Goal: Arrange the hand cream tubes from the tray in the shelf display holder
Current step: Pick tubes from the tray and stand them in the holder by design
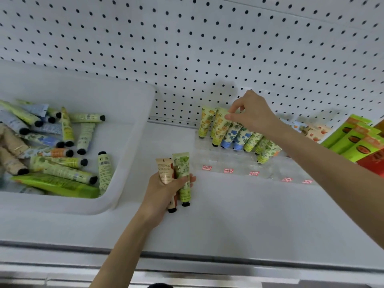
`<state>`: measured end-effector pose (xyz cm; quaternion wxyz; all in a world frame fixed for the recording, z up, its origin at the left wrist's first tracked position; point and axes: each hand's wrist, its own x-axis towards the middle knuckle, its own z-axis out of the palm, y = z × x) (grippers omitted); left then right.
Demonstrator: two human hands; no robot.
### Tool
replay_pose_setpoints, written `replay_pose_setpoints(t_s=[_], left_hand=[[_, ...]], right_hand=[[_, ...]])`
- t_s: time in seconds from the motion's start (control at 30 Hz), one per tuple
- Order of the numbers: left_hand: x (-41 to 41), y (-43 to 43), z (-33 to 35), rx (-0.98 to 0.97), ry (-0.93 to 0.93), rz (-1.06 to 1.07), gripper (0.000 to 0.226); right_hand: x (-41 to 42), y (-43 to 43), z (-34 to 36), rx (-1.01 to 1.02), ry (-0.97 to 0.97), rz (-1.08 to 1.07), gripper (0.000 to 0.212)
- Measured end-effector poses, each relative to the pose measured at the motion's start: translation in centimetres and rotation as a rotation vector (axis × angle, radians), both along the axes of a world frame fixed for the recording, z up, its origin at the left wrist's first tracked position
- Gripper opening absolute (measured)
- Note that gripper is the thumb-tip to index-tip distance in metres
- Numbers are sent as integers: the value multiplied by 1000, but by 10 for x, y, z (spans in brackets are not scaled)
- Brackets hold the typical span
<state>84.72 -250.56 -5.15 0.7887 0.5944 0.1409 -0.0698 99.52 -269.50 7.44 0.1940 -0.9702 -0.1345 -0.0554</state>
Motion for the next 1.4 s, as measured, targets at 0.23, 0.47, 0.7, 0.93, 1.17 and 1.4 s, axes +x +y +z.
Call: replay_pose_setpoints(t_s=[0.23, 0.47, 0.7, 0.93, 1.17, 1.4], left_hand=[[0, 1, -3, -26, -17, 3, 23], [1, 0, -2, -11, -33, 0, 20], [1, 0, -4, -25, -38, -10, 19], [2, 0, -4, -23, -26, 1, 18], [2, -1, -4, -30, -27, 12, 18], [2, -1, -4, -50, -36, 2, 18]], right_hand=[[11, 4, -13, 1, 7, 5, 15], [13, 6, -17, -34, 0, 8, 14], [18, 6, -17, -102, -6, 55, 14], [18, 8, -16, -96, 15, 71, 13], [24, 3, -19, -96, 12, 67, 11], [19, 6, -18, -107, -16, 87, 20]])
